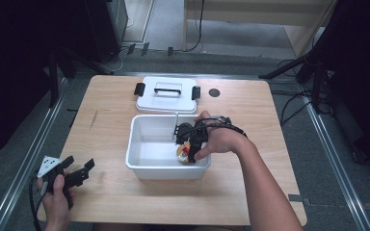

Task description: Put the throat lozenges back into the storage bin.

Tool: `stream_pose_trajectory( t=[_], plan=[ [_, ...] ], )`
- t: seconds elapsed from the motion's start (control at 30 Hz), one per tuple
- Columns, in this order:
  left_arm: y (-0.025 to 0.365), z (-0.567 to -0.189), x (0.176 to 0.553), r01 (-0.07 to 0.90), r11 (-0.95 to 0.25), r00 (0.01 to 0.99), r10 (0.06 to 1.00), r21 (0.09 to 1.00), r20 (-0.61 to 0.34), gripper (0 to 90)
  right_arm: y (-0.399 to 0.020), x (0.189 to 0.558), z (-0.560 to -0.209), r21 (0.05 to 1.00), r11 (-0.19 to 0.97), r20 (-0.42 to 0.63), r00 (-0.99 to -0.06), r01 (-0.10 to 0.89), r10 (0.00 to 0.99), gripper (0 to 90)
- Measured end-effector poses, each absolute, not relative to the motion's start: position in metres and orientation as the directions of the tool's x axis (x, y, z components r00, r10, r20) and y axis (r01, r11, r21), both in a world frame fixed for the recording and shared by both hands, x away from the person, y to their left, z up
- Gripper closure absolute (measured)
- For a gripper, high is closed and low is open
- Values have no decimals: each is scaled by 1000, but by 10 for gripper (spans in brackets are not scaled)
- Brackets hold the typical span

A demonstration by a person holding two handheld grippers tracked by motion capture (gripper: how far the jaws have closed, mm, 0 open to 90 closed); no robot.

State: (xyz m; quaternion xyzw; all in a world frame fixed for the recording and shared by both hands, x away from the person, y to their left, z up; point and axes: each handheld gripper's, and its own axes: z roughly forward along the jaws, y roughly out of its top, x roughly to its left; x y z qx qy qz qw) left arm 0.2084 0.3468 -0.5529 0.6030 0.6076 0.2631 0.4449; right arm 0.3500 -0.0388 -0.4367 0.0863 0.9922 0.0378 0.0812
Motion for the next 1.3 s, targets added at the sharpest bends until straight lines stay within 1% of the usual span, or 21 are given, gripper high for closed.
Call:
stream_pose_trajectory(
  t=[0.13, 0.3, 0.47, 0.63, 0.83, 0.93, 1.1, 1.3],
  plan=[
    [347, -553, 208, 499, 133, 124, 967, 856, -222, 140, -42, 348, -430, 110, 976, -151, -967, 190, 205, 170],
    [347, -553, 208, 500, 132, 124, 967, 856, -221, 140, -46, 346, -415, 164, 961, -147, -958, 221, 246, 139],
    [347, -553, 208, 498, 133, 125, 967, 857, -223, 140, -53, 344, -400, 218, 942, -136, -947, 256, 289, 134],
    [347, -553, 209, 498, 134, 123, 967, 857, -223, 140, -66, 342, -383, 274, 904, -126, -920, 328, 372, 134],
    [347, -553, 208, 496, 134, 123, 967, 858, -222, 140, -86, 339, -368, 309, 871, -130, -890, 383, 438, 132],
    [347, -553, 209, 497, 135, 122, 967, 857, -223, 140, -97, 337, -364, 320, 858, -139, -876, 401, 461, 130],
    [347, -553, 209, 498, 135, 122, 967, 857, -223, 140, -118, 338, -361, 336, 820, -137, -837, 463, 529, 130],
    [347, -553, 208, 496, 137, 123, 966, 858, -226, 140, -140, 336, -368, 346, 776, -124, -794, 528, 595, 129]
  ],
)
